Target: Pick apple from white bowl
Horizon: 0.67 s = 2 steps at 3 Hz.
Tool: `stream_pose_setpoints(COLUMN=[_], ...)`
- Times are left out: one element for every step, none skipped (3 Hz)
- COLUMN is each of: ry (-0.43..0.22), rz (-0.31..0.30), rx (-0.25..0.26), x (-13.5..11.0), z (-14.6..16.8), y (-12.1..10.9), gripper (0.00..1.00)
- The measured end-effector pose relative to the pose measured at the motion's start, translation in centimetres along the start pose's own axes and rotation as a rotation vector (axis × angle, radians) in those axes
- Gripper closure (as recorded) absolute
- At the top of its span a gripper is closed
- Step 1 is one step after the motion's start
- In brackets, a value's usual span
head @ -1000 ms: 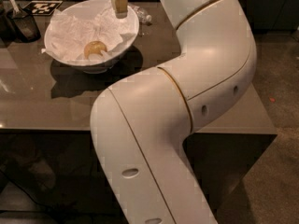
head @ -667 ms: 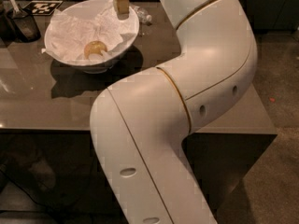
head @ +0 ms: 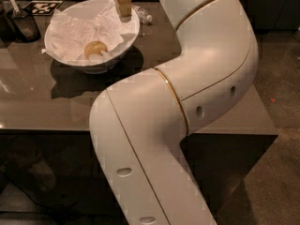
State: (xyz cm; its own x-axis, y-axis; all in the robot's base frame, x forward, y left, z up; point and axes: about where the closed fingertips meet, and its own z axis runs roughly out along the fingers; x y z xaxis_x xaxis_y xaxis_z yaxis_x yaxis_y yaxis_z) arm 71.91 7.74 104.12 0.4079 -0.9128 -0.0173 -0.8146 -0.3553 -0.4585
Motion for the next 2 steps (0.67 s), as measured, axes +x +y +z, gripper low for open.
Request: stream_pose_setpoints(ry=[-0.005, -0.013], rz=[-0.012, -0.007], rx=[0.073, 0.083], x=[0.1, 0.1], z=[-0.6, 0.4], y=[-1.6, -2.2], gripper=[0.00, 0.00])
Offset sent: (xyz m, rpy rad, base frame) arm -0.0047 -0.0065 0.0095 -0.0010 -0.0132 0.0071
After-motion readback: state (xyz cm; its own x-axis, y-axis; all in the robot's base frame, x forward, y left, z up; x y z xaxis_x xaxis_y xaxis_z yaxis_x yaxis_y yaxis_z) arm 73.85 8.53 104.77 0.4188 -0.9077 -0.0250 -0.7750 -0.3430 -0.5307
